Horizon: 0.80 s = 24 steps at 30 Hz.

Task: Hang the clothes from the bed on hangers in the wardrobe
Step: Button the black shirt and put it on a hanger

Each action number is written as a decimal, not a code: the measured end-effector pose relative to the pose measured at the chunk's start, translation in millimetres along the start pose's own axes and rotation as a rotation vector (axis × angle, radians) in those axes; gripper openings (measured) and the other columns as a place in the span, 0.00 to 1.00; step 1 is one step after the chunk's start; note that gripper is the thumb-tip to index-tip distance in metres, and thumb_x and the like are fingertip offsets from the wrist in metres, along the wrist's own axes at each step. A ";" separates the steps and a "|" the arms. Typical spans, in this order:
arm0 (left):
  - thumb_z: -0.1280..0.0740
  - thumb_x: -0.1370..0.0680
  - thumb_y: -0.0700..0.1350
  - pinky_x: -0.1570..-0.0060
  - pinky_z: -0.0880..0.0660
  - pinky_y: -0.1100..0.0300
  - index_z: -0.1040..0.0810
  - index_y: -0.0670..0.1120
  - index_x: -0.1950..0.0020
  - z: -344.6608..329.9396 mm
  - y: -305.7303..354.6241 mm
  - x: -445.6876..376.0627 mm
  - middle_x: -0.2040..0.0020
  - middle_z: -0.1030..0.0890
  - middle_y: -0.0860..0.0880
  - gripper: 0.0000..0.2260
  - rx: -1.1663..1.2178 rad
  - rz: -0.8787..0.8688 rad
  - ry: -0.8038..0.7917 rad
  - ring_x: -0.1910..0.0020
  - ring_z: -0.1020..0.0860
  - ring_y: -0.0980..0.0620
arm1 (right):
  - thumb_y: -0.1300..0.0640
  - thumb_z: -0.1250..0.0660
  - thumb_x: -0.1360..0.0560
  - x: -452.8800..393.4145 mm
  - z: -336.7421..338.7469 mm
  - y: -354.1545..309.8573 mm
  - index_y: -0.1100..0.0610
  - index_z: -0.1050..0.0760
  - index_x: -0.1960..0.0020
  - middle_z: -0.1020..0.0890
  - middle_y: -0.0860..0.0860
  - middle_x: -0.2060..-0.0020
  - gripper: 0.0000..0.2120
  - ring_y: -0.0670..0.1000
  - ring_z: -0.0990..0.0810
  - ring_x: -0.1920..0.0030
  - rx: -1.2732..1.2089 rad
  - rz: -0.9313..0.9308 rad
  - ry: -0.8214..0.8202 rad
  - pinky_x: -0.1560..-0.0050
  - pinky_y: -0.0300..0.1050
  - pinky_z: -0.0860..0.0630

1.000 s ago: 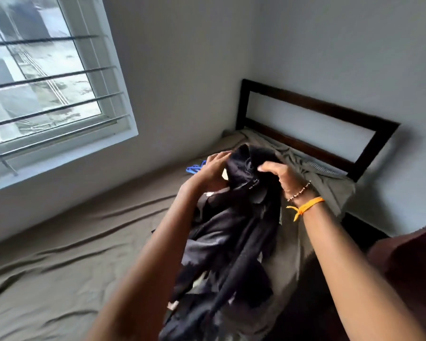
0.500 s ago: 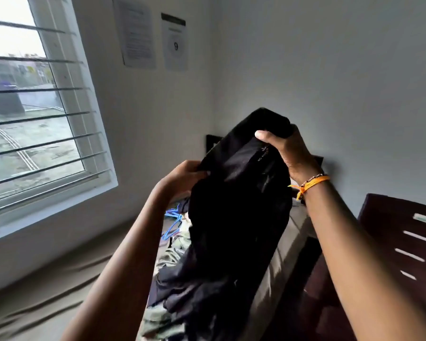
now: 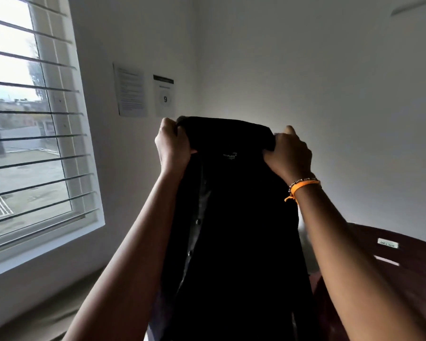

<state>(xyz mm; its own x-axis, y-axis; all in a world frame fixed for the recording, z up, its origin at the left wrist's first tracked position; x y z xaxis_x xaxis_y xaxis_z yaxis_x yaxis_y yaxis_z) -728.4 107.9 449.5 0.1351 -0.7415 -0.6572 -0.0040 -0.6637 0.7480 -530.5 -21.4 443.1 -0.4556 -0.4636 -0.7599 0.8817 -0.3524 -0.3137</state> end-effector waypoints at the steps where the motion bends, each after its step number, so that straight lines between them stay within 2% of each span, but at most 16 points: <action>1: 0.41 0.23 0.41 0.66 0.31 0.61 0.33 0.42 0.56 2.8 -1.7 4.9 0.66 0.28 0.50 0.03 0.004 -0.031 0.051 0.69 0.30 0.54 | 0.52 0.38 0.24 3.2 2.5 -0.8 0.62 0.26 0.49 0.30 0.60 0.44 0.12 0.67 0.24 0.51 -0.008 -0.007 0.039 0.58 0.49 0.33; 2: 0.39 0.24 0.42 0.65 0.33 0.61 0.33 0.44 0.55 3.3 -9.8 9.7 0.67 0.28 0.51 0.04 -0.001 -0.007 0.051 0.69 0.30 0.53 | 0.53 0.39 0.23 5.9 2.6 -0.9 0.62 0.27 0.46 0.31 0.60 0.43 0.12 0.68 0.24 0.51 -0.021 -0.020 0.046 0.57 0.51 0.31; 3: 0.38 0.26 0.45 0.62 0.29 0.60 0.32 0.45 0.55 1.6 -22.6 15.6 0.66 0.26 0.51 0.06 -0.013 0.073 -0.008 0.68 0.27 0.51 | 0.54 0.39 0.22 7.8 -2.4 0.7 0.62 0.28 0.44 0.32 0.60 0.42 0.13 0.68 0.24 0.50 -0.028 -0.042 -0.002 0.54 0.53 0.29; 5: 0.39 0.32 0.49 0.56 0.21 0.51 0.26 0.44 0.60 2.6 -52.3 28.8 0.64 0.20 0.44 0.09 -0.099 0.255 -0.165 0.62 0.20 0.42 | 0.55 0.39 0.22 13.1 -22.9 10.8 0.64 0.28 0.43 0.31 0.62 0.40 0.14 0.67 0.25 0.45 0.019 -0.079 -0.231 0.47 0.54 0.28; 7: 0.44 0.37 0.47 0.54 0.20 0.46 0.24 0.40 0.64 12.3 -68.4 32.6 0.61 0.19 0.38 0.13 -0.163 0.291 -0.202 0.59 0.20 0.38 | 0.56 0.39 0.23 22.2 -37.1 18.5 0.67 0.27 0.44 0.28 0.64 0.41 0.14 0.66 0.26 0.42 0.009 -0.116 -0.384 0.44 0.53 0.29; 9: 0.45 0.36 0.45 0.57 0.20 0.49 0.23 0.39 0.61 22.2 -64.5 35.3 0.59 0.19 0.38 0.15 -0.094 0.304 -0.142 0.58 0.20 0.39 | 0.57 0.39 0.22 30.7 -41.4 16.5 0.67 0.26 0.46 0.28 0.65 0.42 0.13 0.66 0.24 0.44 -0.075 -0.153 -0.335 0.45 0.53 0.28; 12: 0.47 0.29 0.37 0.73 0.21 0.55 0.25 0.38 0.51 23.2 -58.2 44.9 0.57 0.22 0.40 0.13 0.211 0.406 -0.045 0.65 0.21 0.44 | 0.51 0.42 0.20 47.4 -36.7 -0.2 0.63 0.25 0.46 0.28 0.63 0.44 0.16 0.67 0.24 0.47 -0.222 -0.280 -0.049 0.49 0.53 0.28; 13: 0.49 0.27 0.36 0.75 0.22 0.57 0.27 0.38 0.47 19.4 -60.6 51.1 0.56 0.22 0.39 0.15 0.272 0.493 -0.098 0.69 0.20 0.45 | 0.48 0.44 0.20 52.6 -37.8 -6.2 0.62 0.25 0.45 0.26 0.63 0.45 0.18 0.66 0.25 0.46 -0.288 -0.344 -0.003 0.49 0.53 0.28; 15: 0.53 0.24 0.36 0.76 0.22 0.59 0.30 0.36 0.39 17.3 -70.4 69.4 0.59 0.22 0.37 0.18 0.283 0.678 -0.251 0.76 0.20 0.47 | 0.47 0.45 0.20 60.8 -52.8 -12.1 0.62 0.24 0.48 0.21 0.64 0.48 0.19 0.66 0.23 0.46 -0.416 -0.448 -0.066 0.51 0.51 0.28; 16: 0.54 0.24 0.36 0.75 0.22 0.60 0.31 0.35 0.38 21.1 -74.5 74.5 0.60 0.22 0.37 0.19 0.270 0.707 -0.276 0.77 0.20 0.48 | 0.48 0.44 0.21 62.5 -60.9 -12.7 0.63 0.24 0.50 0.20 0.64 0.51 0.19 0.66 0.22 0.48 -0.495 -0.472 -0.103 0.51 0.51 0.27; 18: 0.55 0.25 0.33 0.72 0.21 0.61 0.28 0.33 0.44 35.3 -77.9 74.7 0.57 0.21 0.35 0.18 0.341 0.709 -0.215 0.75 0.19 0.49 | 0.48 0.39 0.23 67.3 -71.5 -14.1 0.62 0.26 0.55 0.20 0.59 0.60 0.17 0.64 0.19 0.57 -0.658 -0.492 -0.132 0.54 0.57 0.22; 20: 0.53 0.25 0.33 0.67 0.19 0.60 0.24 0.36 0.53 50.2 -74.2 68.7 0.53 0.20 0.35 0.17 0.415 0.652 -0.140 0.70 0.18 0.49 | 0.49 0.36 0.24 75.7 -73.2 -19.5 0.59 0.30 0.59 0.24 0.51 0.66 0.13 0.55 0.19 0.68 -0.780 -0.488 -0.116 0.58 0.61 0.20; 23: 0.45 0.24 0.36 0.59 0.20 0.57 0.20 0.44 0.58 70.8 -62.7 63.9 0.56 0.16 0.43 0.13 0.363 0.465 -0.099 0.62 0.16 0.49 | 0.51 0.33 0.25 87.8 -67.0 -37.4 0.56 0.35 0.65 0.29 0.48 0.71 0.16 0.43 0.23 0.76 -0.887 -0.422 -0.059 0.59 0.62 0.20; 24: 0.41 0.25 0.40 0.57 0.20 0.56 0.19 0.47 0.59 76.9 -59.6 61.3 0.59 0.16 0.46 0.12 0.306 0.390 -0.091 0.61 0.16 0.50 | 0.51 0.32 0.25 90.5 -63.9 -44.9 0.56 0.35 0.66 0.29 0.47 0.72 0.17 0.41 0.24 0.77 -0.916 -0.383 -0.021 0.60 0.61 0.20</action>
<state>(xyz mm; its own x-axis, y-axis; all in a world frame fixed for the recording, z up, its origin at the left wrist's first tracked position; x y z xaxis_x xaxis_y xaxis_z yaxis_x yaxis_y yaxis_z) -796.1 94.4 357.5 -0.0212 -0.9365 -0.3500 -0.3295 -0.3240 0.8868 -603.5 4.4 352.1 -0.7238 -0.4671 -0.5078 0.4244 0.2789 -0.8614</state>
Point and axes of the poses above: each hand's wrist, its own x-axis away from the middle knuckle, its own z-axis out of the back of the hand, y = z × x, the point moved 4 cm from there along -x, towards the middle knuckle
